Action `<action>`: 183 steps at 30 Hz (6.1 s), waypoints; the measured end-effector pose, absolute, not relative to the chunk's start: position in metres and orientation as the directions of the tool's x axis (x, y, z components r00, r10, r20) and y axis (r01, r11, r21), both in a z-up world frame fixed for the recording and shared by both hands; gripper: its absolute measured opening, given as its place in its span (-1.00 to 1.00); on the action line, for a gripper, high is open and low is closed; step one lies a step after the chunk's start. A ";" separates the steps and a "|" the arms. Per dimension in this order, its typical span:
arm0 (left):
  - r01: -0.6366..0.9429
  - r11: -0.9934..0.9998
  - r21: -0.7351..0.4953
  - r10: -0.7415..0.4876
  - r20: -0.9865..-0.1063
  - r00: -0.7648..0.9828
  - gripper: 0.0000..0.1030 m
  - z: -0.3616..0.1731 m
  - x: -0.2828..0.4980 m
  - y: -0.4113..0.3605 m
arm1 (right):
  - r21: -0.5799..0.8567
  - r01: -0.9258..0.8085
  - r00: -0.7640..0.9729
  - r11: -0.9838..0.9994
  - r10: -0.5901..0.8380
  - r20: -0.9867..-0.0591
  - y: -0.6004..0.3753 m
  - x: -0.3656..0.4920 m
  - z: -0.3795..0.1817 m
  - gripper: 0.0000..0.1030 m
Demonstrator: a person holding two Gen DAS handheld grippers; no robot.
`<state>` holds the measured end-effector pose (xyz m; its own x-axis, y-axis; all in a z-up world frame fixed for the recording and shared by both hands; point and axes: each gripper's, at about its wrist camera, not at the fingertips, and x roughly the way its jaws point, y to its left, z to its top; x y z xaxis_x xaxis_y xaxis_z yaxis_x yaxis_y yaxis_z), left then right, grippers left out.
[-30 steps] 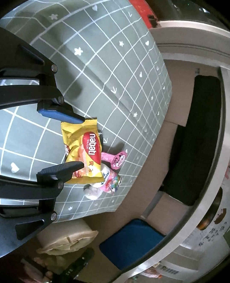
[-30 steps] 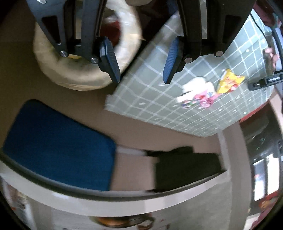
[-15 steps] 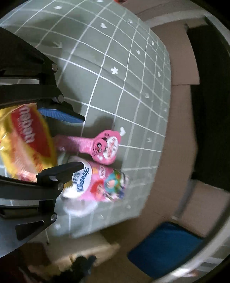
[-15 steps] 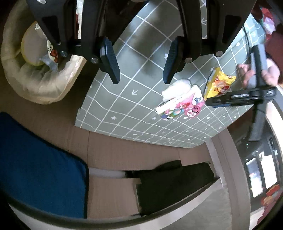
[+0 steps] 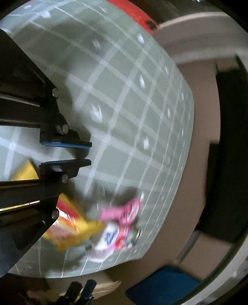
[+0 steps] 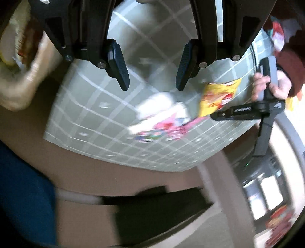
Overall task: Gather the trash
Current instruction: 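Move both tools back over the table toward the pink wrappers, then grasp the yellow Nabati wafer packet with the right tool, then grasp the pink lollipop wrapper with the left tool while the right tool holds the wafer packet, then carry the wafer packet and pink wrapper into the bin and open both tools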
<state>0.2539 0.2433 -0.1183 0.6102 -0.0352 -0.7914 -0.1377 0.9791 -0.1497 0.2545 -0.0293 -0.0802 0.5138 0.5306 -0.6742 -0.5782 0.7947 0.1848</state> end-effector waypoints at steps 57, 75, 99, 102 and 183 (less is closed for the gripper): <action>-0.186 0.881 -0.435 -0.144 -0.621 0.770 -0.31 -0.093 0.140 0.299 | 0.017 -0.693 0.396 0.720 0.400 -0.827 0.130 0.261 -0.123 0.73; 0.097 0.947 -0.305 -0.285 -0.667 0.688 -0.17 -0.085 0.269 0.194 | 0.146 -0.461 0.641 0.875 0.443 -0.627 -0.034 0.243 -0.056 -0.10; 0.055 0.993 -0.108 -0.119 -0.805 0.581 -0.72 -0.121 0.371 0.139 | 0.283 -0.347 0.644 0.894 0.447 -0.621 -0.098 0.266 -0.089 -0.09; 0.050 0.990 -0.132 -0.136 -0.789 0.599 -0.72 -0.113 0.363 0.144 | 0.286 -0.348 0.641 0.893 0.450 -0.622 -0.097 0.263 -0.086 -0.09; 0.412 0.770 -0.487 -0.638 -0.612 0.468 -0.10 -0.089 0.309 -0.129 | 0.164 0.002 0.787 0.986 0.099 -0.609 -0.300 0.226 -0.056 -0.08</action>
<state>0.3085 -0.1289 -0.0886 0.4681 -0.6378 -0.6116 0.4122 0.7698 -0.4874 0.2259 -0.2995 -0.0564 0.7873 0.0994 -0.6085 0.0025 0.9864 0.1644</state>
